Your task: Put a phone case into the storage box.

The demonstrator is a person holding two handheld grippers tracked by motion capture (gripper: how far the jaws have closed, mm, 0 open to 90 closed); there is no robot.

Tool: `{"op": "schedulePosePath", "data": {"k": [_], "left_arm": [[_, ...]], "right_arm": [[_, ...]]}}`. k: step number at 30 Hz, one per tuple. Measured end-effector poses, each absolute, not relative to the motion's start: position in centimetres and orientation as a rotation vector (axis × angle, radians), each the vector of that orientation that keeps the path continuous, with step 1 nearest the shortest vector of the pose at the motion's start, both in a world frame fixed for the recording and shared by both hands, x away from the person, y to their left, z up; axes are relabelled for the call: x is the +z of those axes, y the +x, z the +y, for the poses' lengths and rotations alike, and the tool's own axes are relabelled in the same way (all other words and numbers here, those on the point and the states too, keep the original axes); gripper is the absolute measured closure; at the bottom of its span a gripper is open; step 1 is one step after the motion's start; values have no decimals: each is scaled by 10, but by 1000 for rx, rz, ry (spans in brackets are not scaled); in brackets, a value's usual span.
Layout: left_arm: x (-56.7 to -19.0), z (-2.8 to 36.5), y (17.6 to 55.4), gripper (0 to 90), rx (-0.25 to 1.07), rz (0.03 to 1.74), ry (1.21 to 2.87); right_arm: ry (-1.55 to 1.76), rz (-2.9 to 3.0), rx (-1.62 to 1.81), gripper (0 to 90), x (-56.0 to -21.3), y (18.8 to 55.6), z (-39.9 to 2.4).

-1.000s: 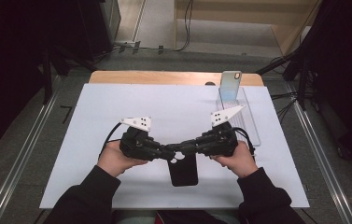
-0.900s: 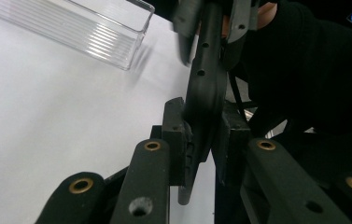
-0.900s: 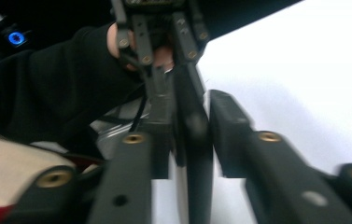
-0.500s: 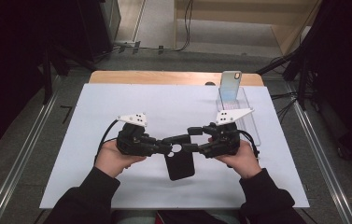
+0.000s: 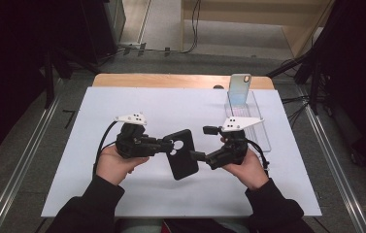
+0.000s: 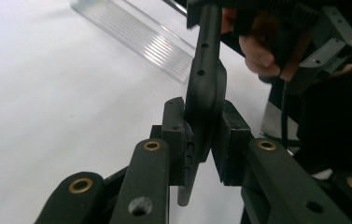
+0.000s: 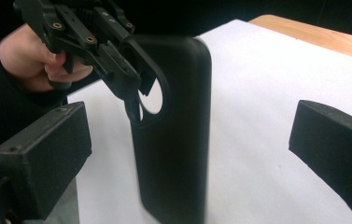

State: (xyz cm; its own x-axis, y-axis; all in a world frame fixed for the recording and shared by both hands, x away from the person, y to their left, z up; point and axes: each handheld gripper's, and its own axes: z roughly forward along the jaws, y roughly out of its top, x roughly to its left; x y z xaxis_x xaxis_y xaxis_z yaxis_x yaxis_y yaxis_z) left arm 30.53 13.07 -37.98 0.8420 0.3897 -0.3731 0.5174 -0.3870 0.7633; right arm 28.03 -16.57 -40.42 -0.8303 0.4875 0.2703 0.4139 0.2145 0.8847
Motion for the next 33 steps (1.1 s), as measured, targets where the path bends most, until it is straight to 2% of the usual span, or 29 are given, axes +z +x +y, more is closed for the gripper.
{"op": "schedulePosePath", "data": {"k": [23, 33], "left_arm": [[-373, 135, 305, 774, -66, 930, 1976], [-373, 126, 301, 775, -55, 967, 1978]], "right_arm": [[1088, 2253, 1505, 0, -421, 267, -139], [1109, 2232, 1440, 0, -427, 263, -120]]}}
